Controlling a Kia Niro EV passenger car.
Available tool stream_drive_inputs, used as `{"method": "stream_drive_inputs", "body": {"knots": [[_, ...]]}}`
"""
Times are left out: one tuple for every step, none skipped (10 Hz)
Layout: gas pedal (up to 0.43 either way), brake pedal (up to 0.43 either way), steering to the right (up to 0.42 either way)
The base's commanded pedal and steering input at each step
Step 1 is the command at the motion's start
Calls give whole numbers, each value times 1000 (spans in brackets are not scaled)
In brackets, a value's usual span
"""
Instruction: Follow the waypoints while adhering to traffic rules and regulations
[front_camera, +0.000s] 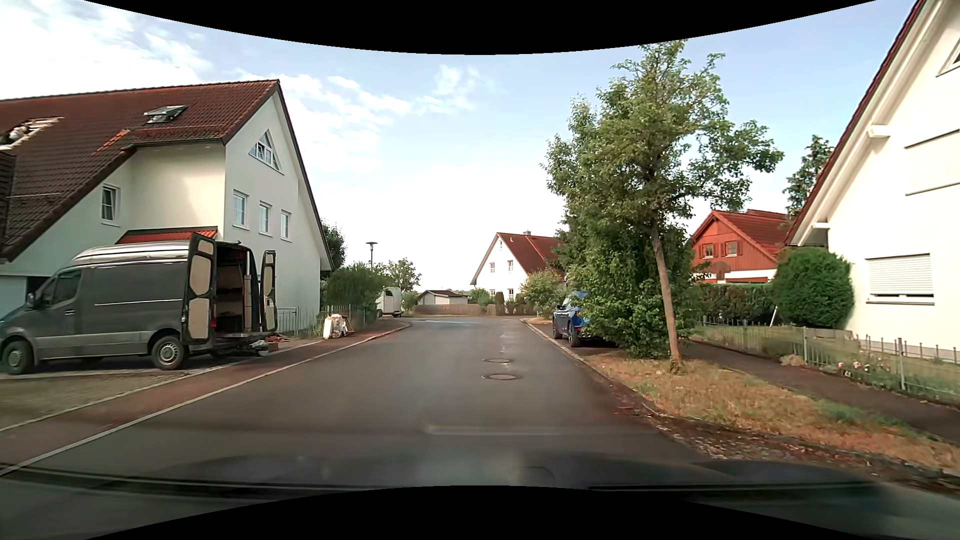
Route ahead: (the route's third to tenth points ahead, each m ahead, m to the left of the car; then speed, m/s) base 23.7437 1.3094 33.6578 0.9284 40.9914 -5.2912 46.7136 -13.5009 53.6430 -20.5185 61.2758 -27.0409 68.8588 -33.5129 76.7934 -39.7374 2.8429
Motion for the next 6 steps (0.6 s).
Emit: {"method": "stream_drive_inputs", "body": {"knots": [[177, 0, 14], [177, 0, 14], [177, 0, 16], [177, 0, 17], [177, 0, 18], [177, 0, 18]]}}
